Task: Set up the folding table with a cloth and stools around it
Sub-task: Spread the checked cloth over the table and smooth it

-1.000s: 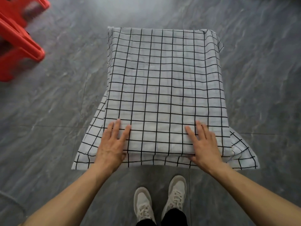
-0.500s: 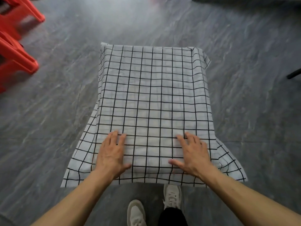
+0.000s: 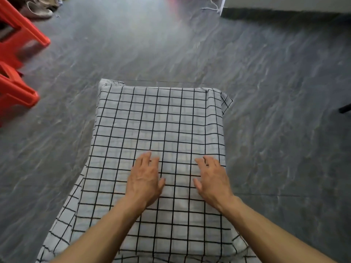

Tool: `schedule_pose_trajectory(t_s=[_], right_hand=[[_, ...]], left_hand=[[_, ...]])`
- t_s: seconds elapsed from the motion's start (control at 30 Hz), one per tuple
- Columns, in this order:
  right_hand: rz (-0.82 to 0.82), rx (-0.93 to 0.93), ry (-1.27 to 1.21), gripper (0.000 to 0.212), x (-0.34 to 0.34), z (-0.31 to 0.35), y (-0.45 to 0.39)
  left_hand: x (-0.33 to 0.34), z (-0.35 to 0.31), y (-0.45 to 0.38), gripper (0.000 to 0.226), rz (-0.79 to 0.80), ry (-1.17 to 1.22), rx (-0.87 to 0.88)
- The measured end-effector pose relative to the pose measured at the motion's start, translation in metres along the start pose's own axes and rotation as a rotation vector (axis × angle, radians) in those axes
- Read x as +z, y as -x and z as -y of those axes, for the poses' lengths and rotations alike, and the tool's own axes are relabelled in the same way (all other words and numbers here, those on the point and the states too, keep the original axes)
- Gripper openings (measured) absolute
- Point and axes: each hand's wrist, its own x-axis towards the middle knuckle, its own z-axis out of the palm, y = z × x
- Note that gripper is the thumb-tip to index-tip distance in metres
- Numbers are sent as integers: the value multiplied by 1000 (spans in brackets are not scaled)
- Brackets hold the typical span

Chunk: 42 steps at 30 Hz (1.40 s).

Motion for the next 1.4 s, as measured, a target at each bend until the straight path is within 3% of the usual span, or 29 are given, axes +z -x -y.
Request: schedule_pose_trajectory(t_s=[0.37,0.77,0.97,1.03,1.13,1.2,1.3,1.4], right_hand=[[-26,-16,-69,63,-32,-13,-101],[20,20,-23,70,-50,-26,-229],[47,33,-60,66,-52,-32,-235],[-29,27,-175,50,-60,-39,-243],[-307,138,-358,24,-67,-64,-258],[-364,258,-354,29,-72,-86,-267],[-197,342,-276,52,-74,-116,-279],[-113,337,-239,50,-68,-136,-288]], left_hand=[[-30,-31,-110,68,-20,58,21],[-61,-65,-265,71,-54,-25,237],[-56,-69,-296,78,73,-93,317],[-51,-66,-295,84,69,-106,329],[-51,-67,-295,82,64,-112,329],[-52,-69,-296,81,66,-112,316],[-53,-71,-296,83,82,-119,306],[-54,-73,-296,84,96,-138,298]])
